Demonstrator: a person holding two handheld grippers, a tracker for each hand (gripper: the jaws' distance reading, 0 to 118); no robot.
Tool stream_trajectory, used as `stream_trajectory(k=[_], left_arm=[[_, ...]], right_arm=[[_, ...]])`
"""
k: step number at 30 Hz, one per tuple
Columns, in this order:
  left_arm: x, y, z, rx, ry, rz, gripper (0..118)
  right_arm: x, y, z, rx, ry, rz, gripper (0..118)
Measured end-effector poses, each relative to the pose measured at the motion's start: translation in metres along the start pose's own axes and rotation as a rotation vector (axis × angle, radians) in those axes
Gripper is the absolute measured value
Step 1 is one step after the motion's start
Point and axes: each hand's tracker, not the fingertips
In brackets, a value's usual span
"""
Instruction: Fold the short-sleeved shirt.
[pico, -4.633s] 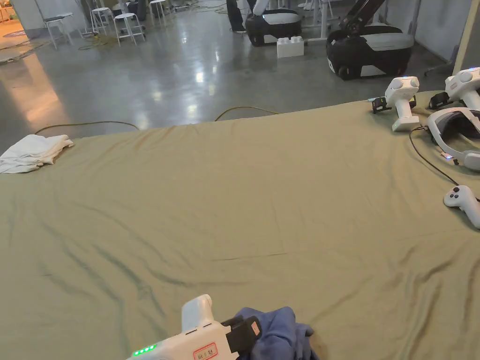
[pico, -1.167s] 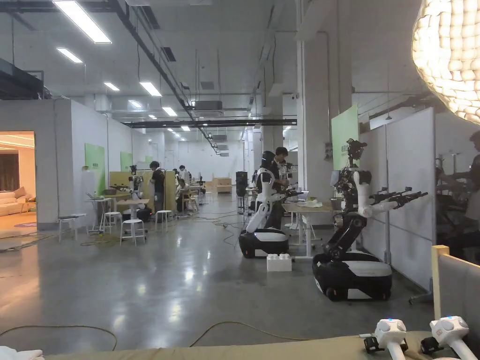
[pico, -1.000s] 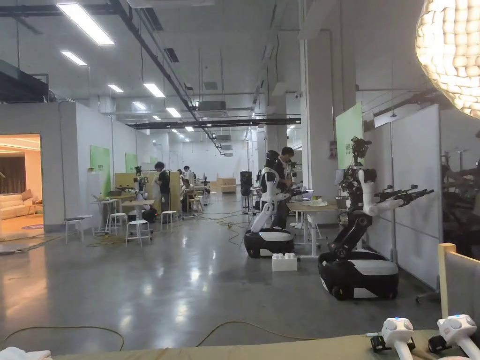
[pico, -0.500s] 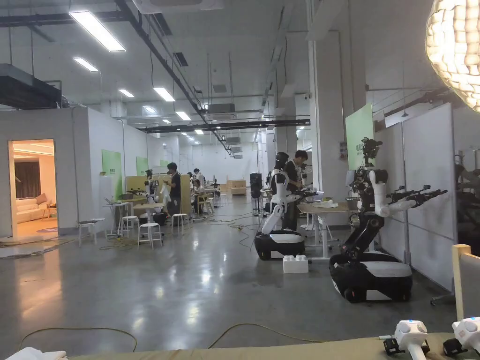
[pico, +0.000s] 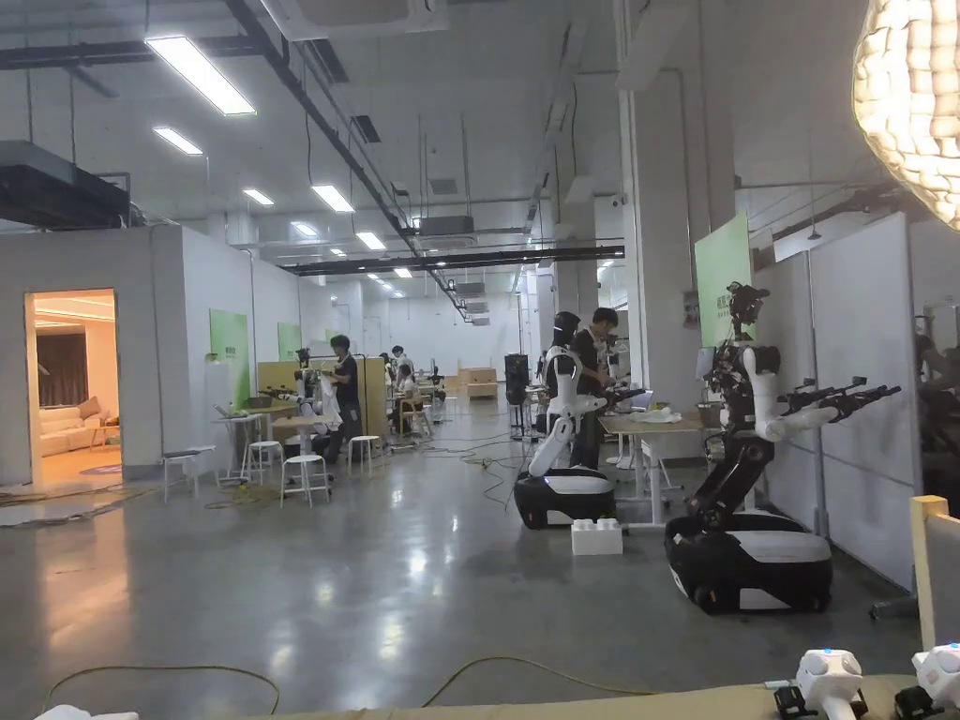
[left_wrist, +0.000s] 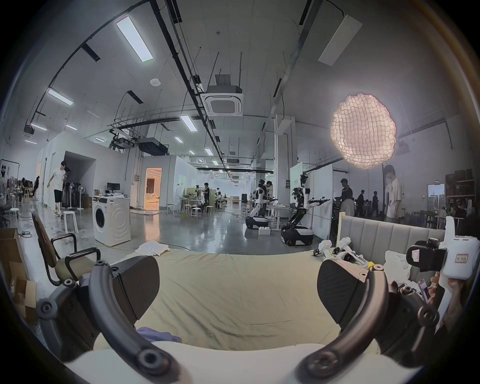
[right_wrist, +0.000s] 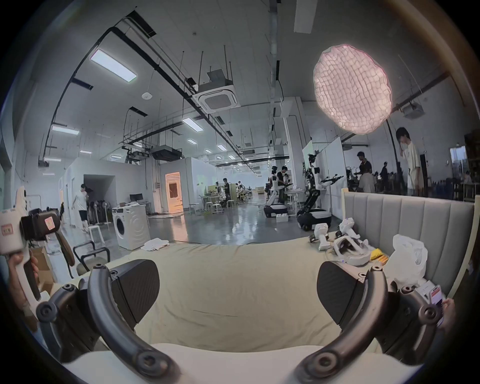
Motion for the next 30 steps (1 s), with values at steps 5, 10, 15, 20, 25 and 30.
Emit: stream_trajectory(k=[5, 10, 15, 20, 25, 30], left_arm=[[0.001, 0.003, 0.003, -0.004, -0.012, 0.001, 118], [0.003, 0.003, 0.003, -0.014, -0.015, -0.005, 118], [0.002, 0.009, 0.000, -0.075, -0.068, 0.035, 118], [0.005, 0.011, 0.001, -0.074, -0.086, 0.021, 118], [0.003, 0.011, 0.001, -0.066, -0.084, 0.027, 118], [-0.001, 0.011, 0.000, -0.062, -0.093, 0.062, 118]], right_arm=[[0.005, 0.011, -0.006, -0.047, -0.055, -0.132, 118], [0.010, 0.022, -0.007, -0.153, 0.004, -0.211, 118], [0.001, 0.033, -0.002, -0.182, -0.071, -0.276, 118], [0.019, 0.033, -0.009, -0.319, 0.026, -0.343, 118], [0.024, 0.027, -0.009, -0.277, 0.017, -0.351, 118], [0.023, 0.026, -0.009, -0.283, 0.015, -0.339, 118]])
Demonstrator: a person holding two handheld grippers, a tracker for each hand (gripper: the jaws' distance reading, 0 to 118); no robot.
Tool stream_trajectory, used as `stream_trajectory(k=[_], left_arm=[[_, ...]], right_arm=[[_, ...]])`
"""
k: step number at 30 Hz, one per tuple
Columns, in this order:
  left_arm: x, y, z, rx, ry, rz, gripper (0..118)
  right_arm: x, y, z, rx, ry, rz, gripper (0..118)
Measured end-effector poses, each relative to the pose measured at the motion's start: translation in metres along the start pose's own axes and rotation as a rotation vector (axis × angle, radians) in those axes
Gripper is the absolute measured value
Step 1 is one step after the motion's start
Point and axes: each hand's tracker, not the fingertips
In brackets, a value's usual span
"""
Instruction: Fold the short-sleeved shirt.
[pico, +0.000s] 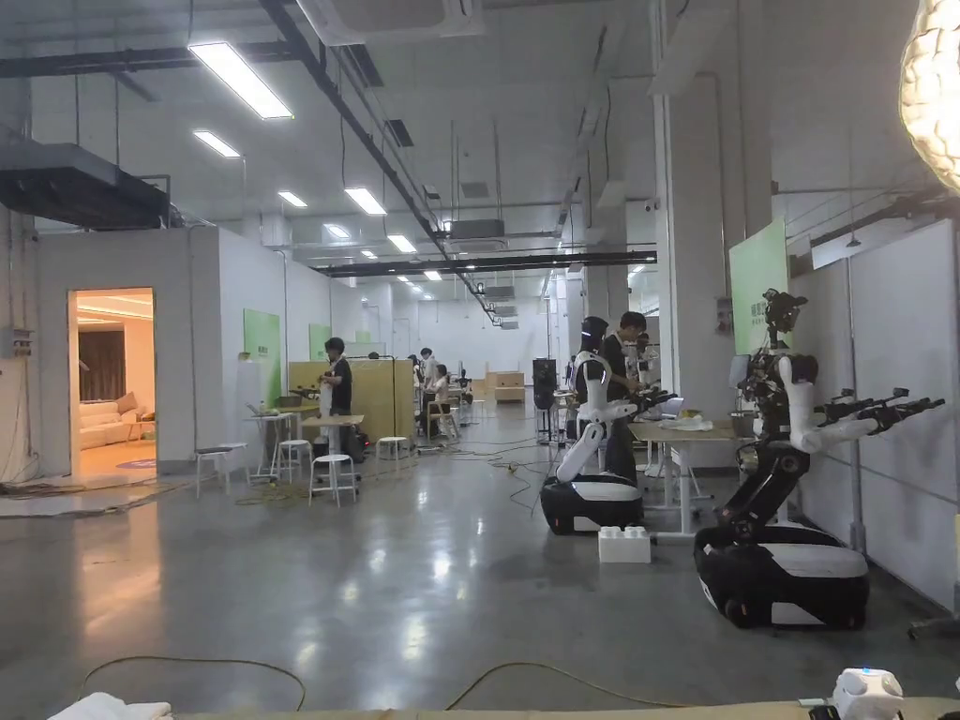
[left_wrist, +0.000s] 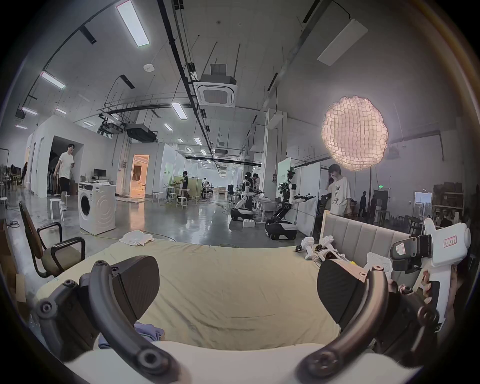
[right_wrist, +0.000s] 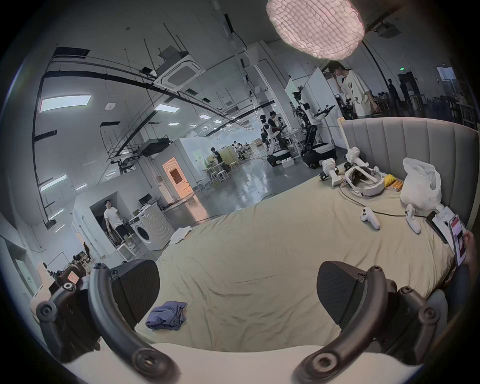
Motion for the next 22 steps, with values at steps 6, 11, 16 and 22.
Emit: stream_trajectory(k=[6, 11, 16, 22], left_arm=[[-0.0023, 0.0006, -0.0011, 0.002, 0.001, 0.013, 118], [-0.0053, -0.0009, -0.0029, 0.002, -0.019, 0.049, 118], [-0.0057, -0.0001, -0.0030, 0.009, -0.018, 0.054, 118], [-0.0048, 0.0020, -0.0020, 0.019, -0.015, 0.049, 118]], right_arm=[[0.0020, -0.0003, 0.0004, -0.004, -0.015, -0.031, 118], [-0.0019, 0.0025, -0.0005, 0.000, -0.057, -0.054, 118], [0.0038, 0.0004, -0.0029, 0.008, 0.021, -0.050, 118], [-0.0020, -0.0010, -0.0053, 0.006, -0.017, -0.033, 118]])
